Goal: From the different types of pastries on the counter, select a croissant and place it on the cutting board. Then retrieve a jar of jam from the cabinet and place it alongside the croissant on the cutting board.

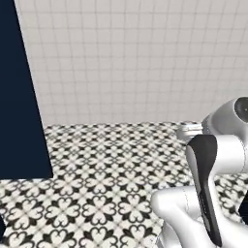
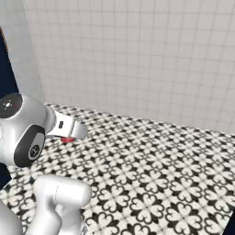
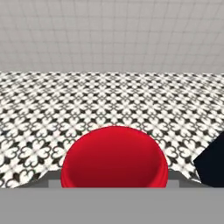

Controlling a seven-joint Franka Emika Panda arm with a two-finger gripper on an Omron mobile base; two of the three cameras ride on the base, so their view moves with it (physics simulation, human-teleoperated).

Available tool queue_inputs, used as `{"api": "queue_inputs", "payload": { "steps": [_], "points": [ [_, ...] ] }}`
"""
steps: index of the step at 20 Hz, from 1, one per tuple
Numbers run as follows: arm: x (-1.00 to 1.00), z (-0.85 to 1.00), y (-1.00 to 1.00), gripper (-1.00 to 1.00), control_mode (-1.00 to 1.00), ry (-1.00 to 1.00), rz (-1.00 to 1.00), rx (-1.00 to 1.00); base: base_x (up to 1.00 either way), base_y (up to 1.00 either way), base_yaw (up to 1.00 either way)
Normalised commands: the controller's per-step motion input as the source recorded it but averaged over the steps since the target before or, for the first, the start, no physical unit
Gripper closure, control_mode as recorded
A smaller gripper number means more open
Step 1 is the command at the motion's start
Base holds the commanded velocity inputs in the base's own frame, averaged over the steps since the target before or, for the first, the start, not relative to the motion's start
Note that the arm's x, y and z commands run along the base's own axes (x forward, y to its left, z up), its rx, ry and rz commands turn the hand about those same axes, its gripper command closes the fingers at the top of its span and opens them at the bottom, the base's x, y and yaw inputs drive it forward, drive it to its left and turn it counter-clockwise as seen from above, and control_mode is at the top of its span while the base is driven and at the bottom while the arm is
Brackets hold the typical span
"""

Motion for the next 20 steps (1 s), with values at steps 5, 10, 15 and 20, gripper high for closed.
{"api": "queue_inputs", "payload": {
  "steps": [5,10,15,20],
  "points": [
    [0.00,0.00,0.00,1.00,1.00,0.00,0.00,0.00,0.29,0.16,-0.88],
    [0.00,0.00,0.00,1.00,1.00,0.00,0.00,0.00,0.53,0.43,-0.82],
    [0.00,0.00,0.00,1.00,1.00,0.00,0.00,0.00,0.52,0.57,-0.79],
    [0.00,0.00,0.00,1.00,1.00,0.00,0.00,0.00,0.46,0.69,-0.75]
  ]
}}
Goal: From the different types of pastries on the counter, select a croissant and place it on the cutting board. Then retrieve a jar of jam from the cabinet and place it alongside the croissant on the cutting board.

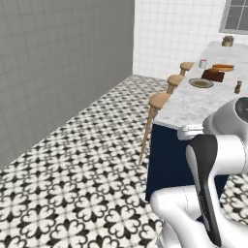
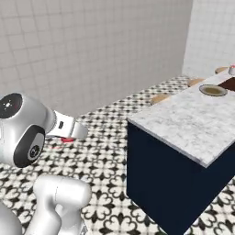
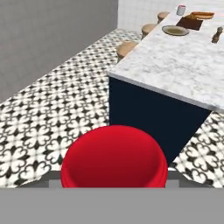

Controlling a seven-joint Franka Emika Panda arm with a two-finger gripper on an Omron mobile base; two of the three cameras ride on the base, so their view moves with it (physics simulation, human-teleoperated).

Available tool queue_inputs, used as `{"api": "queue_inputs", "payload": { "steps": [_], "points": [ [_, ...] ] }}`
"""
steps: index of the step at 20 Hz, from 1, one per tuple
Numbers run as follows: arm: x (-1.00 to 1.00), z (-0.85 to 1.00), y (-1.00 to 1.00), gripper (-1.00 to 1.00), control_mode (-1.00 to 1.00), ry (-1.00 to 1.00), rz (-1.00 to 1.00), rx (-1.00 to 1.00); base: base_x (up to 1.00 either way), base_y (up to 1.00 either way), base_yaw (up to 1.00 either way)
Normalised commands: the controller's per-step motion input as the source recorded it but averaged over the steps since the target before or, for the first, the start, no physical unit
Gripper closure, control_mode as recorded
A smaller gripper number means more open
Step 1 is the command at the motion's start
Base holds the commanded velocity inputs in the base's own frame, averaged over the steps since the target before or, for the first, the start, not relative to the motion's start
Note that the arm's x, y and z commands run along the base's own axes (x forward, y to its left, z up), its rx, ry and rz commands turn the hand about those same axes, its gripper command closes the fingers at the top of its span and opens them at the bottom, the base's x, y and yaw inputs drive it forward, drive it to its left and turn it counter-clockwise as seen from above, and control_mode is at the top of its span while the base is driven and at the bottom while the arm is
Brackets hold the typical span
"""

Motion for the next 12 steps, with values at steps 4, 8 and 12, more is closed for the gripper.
{"api": "queue_inputs", "payload": {
  "steps": [4,8,12],
  "points": [
    [0.00,0.00,0.00,1.00,1.00,0.00,0.00,0.00,0.37,0.82,-0.71],
    [0.00,0.00,0.00,1.00,1.00,0.00,0.00,0.00,0.25,0.99,-0.62],
    [0.00,0.00,0.00,1.00,1.00,0.00,0.00,0.00,0.19,1.00,-0.57]
  ]
}}
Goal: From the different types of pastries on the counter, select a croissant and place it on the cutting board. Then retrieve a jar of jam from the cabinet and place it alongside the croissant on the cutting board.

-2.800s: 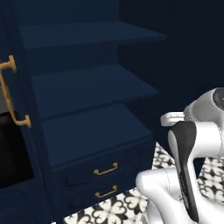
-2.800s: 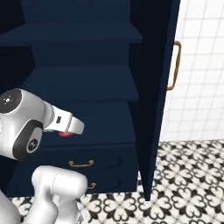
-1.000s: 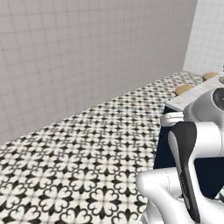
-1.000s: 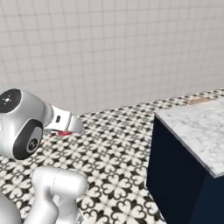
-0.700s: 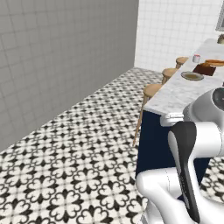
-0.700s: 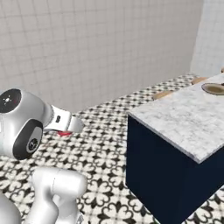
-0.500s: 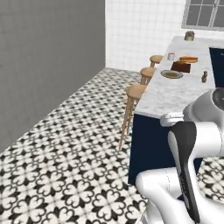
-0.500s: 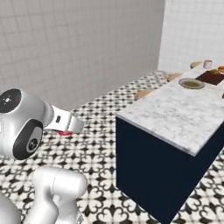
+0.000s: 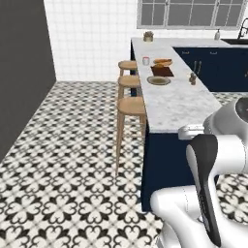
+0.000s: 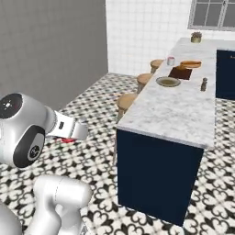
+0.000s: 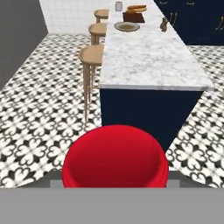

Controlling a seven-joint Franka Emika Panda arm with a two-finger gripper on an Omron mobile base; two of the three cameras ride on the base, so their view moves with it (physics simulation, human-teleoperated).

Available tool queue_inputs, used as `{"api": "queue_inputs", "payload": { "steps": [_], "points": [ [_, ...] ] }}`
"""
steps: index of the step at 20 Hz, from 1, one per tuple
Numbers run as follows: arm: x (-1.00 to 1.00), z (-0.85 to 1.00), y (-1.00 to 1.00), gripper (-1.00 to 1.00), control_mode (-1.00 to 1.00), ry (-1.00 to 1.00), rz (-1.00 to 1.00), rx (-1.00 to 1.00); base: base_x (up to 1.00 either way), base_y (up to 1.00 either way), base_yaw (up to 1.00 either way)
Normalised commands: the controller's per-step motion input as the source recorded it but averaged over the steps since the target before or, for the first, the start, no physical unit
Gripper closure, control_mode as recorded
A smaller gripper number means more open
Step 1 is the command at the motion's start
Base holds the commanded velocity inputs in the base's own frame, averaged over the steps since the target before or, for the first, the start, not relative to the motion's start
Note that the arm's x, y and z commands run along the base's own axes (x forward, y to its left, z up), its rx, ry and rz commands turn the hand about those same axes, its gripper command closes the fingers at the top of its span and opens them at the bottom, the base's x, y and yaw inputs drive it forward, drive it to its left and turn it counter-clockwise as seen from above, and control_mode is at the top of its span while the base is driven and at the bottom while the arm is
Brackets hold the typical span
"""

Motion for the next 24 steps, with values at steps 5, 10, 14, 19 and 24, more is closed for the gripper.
{"api": "queue_inputs", "payload": {
  "steps": [5,10,14,19,24],
  "points": [
    [0.00,0.00,0.00,1.00,1.00,0.00,0.00,0.00,0.07,1.00,-0.56],
    [0.00,0.00,0.00,1.00,1.00,0.00,0.00,0.00,0.12,1.00,-0.55],
    [0.00,0.00,0.00,1.00,1.00,0.00,0.00,0.00,0.17,1.00,-0.54],
    [0.00,0.00,0.00,1.00,1.00,0.00,0.00,0.00,0.35,1.00,-0.50],
    [0.00,0.00,0.00,1.00,1.00,0.00,0.00,0.00,0.63,1.00,-0.39]
  ]
}}
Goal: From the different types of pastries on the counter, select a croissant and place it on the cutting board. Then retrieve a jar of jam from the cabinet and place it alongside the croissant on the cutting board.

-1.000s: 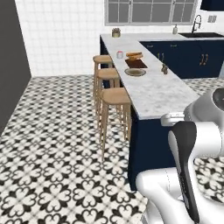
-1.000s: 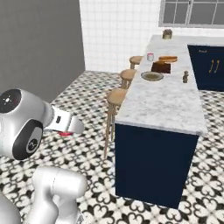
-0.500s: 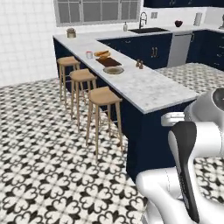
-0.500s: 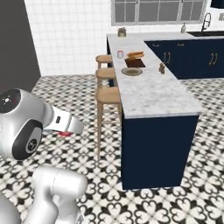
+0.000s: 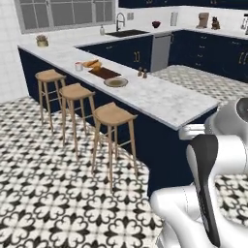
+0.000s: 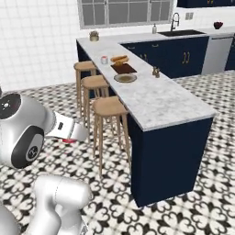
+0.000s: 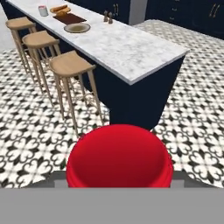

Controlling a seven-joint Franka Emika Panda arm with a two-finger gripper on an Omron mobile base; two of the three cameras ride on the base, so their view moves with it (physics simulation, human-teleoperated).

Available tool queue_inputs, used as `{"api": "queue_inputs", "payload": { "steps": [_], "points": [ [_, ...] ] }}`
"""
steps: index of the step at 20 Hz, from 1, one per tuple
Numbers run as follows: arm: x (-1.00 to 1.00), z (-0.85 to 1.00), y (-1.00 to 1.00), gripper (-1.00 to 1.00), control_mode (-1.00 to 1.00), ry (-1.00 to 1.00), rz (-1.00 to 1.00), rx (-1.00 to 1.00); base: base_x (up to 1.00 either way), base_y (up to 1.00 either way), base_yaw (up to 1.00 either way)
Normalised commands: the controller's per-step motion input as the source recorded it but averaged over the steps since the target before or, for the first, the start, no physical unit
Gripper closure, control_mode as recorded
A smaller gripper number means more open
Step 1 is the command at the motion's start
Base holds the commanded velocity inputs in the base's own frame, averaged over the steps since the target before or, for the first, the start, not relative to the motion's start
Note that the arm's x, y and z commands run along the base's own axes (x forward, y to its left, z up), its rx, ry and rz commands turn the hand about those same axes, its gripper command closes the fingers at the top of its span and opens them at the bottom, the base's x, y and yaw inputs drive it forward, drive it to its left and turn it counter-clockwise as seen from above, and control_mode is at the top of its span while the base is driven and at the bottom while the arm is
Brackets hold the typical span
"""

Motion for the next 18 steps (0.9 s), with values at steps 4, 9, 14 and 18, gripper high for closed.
{"api": "queue_inputs", "payload": {
  "steps": [4,9,14,18],
  "points": [
    [0.00,0.00,0.00,1.00,1.00,0.00,0.00,0.00,0.72,1.00,-0.30],
    [0.00,0.00,0.00,1.00,1.00,0.00,0.00,0.00,0.69,1.00,-0.30],
    [0.00,0.00,0.00,1.00,1.00,0.00,0.00,0.00,0.67,1.00,-0.30],
    [0.00,0.00,0.00,1.00,1.00,0.00,0.00,0.00,0.68,1.00,-0.31]
  ]
}}
